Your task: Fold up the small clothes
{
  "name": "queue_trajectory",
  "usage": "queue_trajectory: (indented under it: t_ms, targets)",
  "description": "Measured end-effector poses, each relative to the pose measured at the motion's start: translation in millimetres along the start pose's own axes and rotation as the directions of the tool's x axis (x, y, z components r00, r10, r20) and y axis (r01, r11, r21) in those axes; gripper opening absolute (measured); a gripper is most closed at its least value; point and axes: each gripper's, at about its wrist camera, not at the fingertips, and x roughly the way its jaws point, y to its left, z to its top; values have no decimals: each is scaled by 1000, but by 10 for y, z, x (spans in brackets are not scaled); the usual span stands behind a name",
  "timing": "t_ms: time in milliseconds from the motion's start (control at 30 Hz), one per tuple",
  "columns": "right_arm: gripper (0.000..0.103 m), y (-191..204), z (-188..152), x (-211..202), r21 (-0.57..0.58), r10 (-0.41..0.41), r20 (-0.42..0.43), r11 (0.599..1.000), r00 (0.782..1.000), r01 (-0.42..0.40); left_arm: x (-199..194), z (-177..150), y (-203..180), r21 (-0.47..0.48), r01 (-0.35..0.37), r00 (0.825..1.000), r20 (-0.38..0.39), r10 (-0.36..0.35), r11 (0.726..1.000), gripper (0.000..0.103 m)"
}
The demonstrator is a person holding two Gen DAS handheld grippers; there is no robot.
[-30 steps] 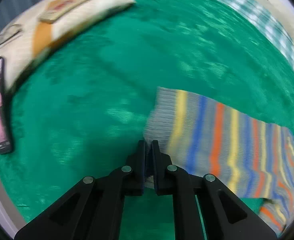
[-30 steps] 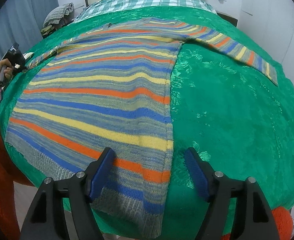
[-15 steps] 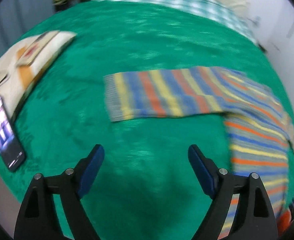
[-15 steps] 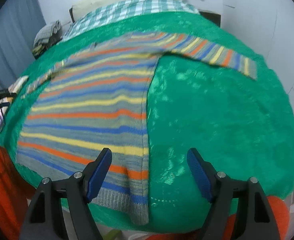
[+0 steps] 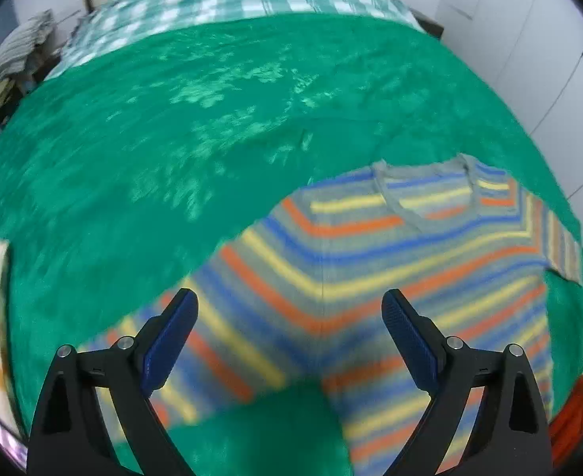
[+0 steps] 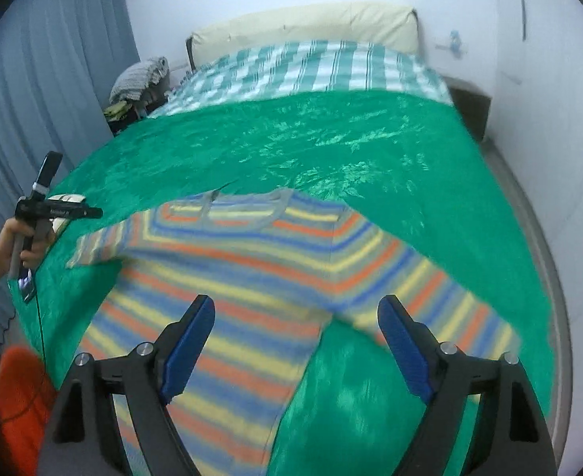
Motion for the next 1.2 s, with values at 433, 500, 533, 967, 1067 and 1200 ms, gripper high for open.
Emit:
queue_trajectory:
  t_ms: [433,500,533,967,1067,1200]
  targets:
    - [84,-189,1171,2212,-186,91,-253,973,963,-141,1290,563,-281,266,-54,985,-145,95,963,69]
    - [83,-225,1174,2565,-166,93,-339,973,936,-157,1271,535,-291,261,17,988,-155,25,965,4]
    - [81,-216,1121,2659,-160,92,-374,974,923,-162,1237,532,-330,286,-10,990,-132,50,958,5]
    - [50,28,978,2552,-234,-220,-206,957,953,171,1018,431,-540,233,-333,943,88,321,914,48]
    - [77,-65,939,1959,-184,-211,-97,964,973,191,376,178,-401,110,-306,943,171,285,946,84]
    - [83,-207,396,916,-103,-184,24,977,983,185,-485,-589,-185,-6,-126,974,186,125,992,95]
